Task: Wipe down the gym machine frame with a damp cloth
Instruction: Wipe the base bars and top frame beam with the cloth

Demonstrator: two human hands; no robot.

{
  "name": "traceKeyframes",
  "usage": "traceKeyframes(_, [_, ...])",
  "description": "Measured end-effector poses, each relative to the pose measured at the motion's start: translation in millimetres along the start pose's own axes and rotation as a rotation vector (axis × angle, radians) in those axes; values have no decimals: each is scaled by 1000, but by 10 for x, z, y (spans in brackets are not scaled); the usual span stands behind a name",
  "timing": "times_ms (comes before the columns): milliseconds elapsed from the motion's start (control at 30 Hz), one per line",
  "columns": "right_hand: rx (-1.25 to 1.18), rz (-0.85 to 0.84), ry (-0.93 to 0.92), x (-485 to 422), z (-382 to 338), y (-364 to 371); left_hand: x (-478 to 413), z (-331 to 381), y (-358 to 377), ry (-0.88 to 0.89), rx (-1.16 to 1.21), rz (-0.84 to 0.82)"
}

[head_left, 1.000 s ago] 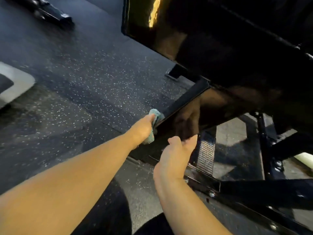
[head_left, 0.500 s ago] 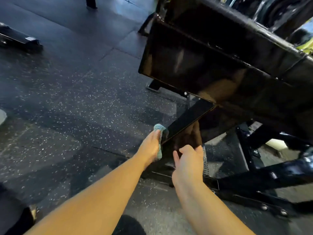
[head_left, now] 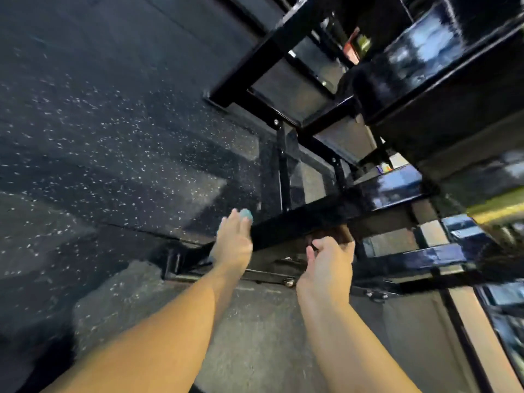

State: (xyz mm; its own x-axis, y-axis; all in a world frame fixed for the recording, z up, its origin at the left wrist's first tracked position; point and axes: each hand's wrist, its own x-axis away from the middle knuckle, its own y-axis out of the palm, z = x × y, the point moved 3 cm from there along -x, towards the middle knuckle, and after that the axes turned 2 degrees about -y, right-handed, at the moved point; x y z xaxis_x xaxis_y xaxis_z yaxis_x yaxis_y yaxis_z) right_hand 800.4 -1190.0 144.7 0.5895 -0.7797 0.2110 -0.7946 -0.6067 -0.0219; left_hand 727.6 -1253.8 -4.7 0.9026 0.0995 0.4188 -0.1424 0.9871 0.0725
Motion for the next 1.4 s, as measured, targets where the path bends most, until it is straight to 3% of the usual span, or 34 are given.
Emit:
traceKeyframes(67, [167,-25,-73,87,-2,56,216,273,103,233,1,-74])
traceKeyframes(133, [286,-11,-136,106,71,17,336,316,78,359,4,-93])
traceKeyframes(200, [277,-12,-137,167,76,22,163,-64,-40,285,-33,-79])
traceKeyframes(367, [249,-17,-118,216,183,89,-219,-960,-473,-179,-244,-190])
traceKeyframes(467, [237,16,-78,300,287,184,-330,-1014,-468,-328,-174,-127])
traceKeyframes(533, [220,63,-74,261,316,186,-231,-754,-334,-257,-174,-103])
traceKeyframes(633, [217,132,-72,213,300,194,75,-154,-128,93,-15,-251])
traceKeyframes(700, [250,126,-43,207,288,202,125,-55,-158,191,10,-281])
traceKeyframes(800, [275,112,-6,271,143,194,-119,-322,-241,-86,-155,-286])
traceKeyframes(867, [271,151,-43,318,-35,162,-101,-146,-184,-102,-257,-389])
traceKeyframes(967, [240,264,-238,366,-481,65,230,656,37,119,-122,-602])
traceKeyframes(1000, [219,268,-317,382,-611,44,330,838,29,118,-53,-662])
traceKeyframes(1033, [183,274,-420,391,-795,17,399,1040,32,111,6,-719])
traceKeyframes(1167, [150,300,-878,429,-1488,-3,545,1555,-67,-235,216,-889])
traceKeyframes(1300, [221,245,-1204,476,-2003,135,768,2209,-218,-142,346,-1122])
traceKeyframes(1400, [428,195,-1384,530,-2191,229,814,2414,-285,-197,386,-1088])
